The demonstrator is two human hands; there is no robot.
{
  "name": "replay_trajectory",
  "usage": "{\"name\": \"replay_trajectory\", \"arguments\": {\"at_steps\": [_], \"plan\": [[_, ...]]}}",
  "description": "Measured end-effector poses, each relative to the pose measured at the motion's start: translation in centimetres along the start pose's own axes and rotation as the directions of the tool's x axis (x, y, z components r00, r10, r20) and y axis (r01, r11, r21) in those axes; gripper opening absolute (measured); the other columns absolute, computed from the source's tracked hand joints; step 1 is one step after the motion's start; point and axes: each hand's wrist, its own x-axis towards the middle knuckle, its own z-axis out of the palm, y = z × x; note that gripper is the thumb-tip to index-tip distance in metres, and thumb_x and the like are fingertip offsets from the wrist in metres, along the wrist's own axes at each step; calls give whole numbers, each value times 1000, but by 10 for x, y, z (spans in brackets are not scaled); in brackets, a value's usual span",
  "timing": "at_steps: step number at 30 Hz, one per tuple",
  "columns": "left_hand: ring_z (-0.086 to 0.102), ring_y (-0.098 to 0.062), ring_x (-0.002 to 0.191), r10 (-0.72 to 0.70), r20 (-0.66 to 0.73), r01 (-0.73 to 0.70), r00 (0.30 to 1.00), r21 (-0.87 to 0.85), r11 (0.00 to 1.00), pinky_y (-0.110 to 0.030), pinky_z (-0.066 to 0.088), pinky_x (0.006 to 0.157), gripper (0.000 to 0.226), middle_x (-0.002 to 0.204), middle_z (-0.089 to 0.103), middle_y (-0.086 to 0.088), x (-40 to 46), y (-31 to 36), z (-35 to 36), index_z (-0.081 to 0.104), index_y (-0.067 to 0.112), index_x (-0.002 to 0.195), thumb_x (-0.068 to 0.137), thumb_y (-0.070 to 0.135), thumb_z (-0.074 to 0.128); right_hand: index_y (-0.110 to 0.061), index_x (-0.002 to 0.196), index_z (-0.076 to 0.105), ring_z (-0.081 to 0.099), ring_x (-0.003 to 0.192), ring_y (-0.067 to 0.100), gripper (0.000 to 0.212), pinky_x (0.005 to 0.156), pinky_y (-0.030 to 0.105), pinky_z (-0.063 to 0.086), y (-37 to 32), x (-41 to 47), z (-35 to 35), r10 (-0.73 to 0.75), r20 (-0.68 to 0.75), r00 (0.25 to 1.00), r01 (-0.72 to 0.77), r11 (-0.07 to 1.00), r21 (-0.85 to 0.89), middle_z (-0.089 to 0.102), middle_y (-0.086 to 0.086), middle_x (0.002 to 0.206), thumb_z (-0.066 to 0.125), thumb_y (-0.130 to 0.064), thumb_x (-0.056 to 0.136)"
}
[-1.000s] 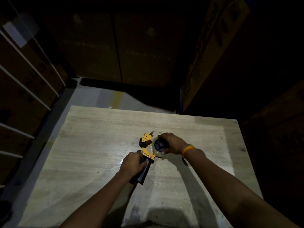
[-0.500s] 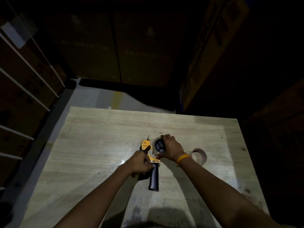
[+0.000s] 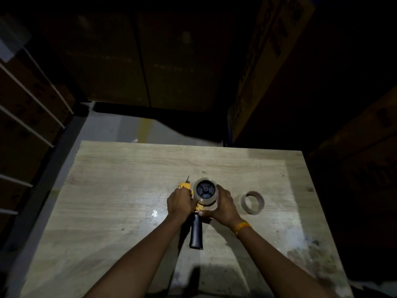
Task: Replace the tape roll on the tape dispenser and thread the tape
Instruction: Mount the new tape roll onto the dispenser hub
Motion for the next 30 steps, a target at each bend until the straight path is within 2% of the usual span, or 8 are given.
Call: {"name": "replay_trajectory", "arguments": {"at_steps": [7,10,14,17,19,21,25,30], "plan": [[71,-30,74,-23,-6,24,1000,30,999,-30,47,56,16,74,70,-6,4,6,6,66,16,69,77,29,71,-7,132,39,49,121,26,117,97,39,51,-6,-28,22,257,215,942,-246,966,-74,48,11,127,94,-63,45],[71,-31,72,-66,-20,65,998,-5,998,-28,40,55,12,73,69,-7,4,10,9,65,14,67,76,20,71,-10,109,39,58,106,22,95,77,35,49,-5,-28,40,298,245,923,-285,955,-85,54,7,110,93,-62,50],[71,-31,70,-117,-41,115,992,-33,993,-28,42,54,15,71,69,-7,3,13,12,68,14,64,78,21,66,-7,109,50,61,116,30,63,80,32,44,-12,-25,54,288,231,929,-286,957,-46,61,17,117,87,-43,74],[72,-30,75,-99,-53,98,994,-22,995,-28,42,57,14,77,72,-8,3,12,12,71,15,69,81,19,66,-16,76,46,64,84,18,37,69,29,49,-18,-23,54,306,259,916,-326,945,39,63,8,90,83,-23,80],[72,-31,79,-70,-44,70,997,-5,998,-30,47,58,11,81,73,-8,5,9,11,72,16,74,83,20,66,-23,66,48,55,65,8,38,61,26,48,-21,-23,56,281,277,919,-318,943,97,56,-3,70,78,-9,83],[73,-30,81,-35,-34,36,999,28,999,-33,54,63,8,84,73,-6,8,4,11,73,18,78,82,23,68,-25,63,51,58,69,17,37,67,36,51,-23,-23,60,276,258,926,-312,944,108,57,-2,67,74,-4,83],[74,-30,81,4,8,-4,1000,79,997,-35,60,65,13,83,74,-6,13,0,7,76,18,83,79,29,71,-28,55,43,57,73,21,46,64,30,40,-22,-27,69,226,184,957,-245,965,90,49,-8,57,66,-5,88],[74,-34,86,34,74,-44,997,132,990,-35,59,70,20,88,76,-13,8,5,-5,80,13,83,82,33,76,-19,74,55,67,86,35,24,66,34,43,-6,-27,74,284,177,943,-306,945,113,70,21,91,63,-30,94]]}}
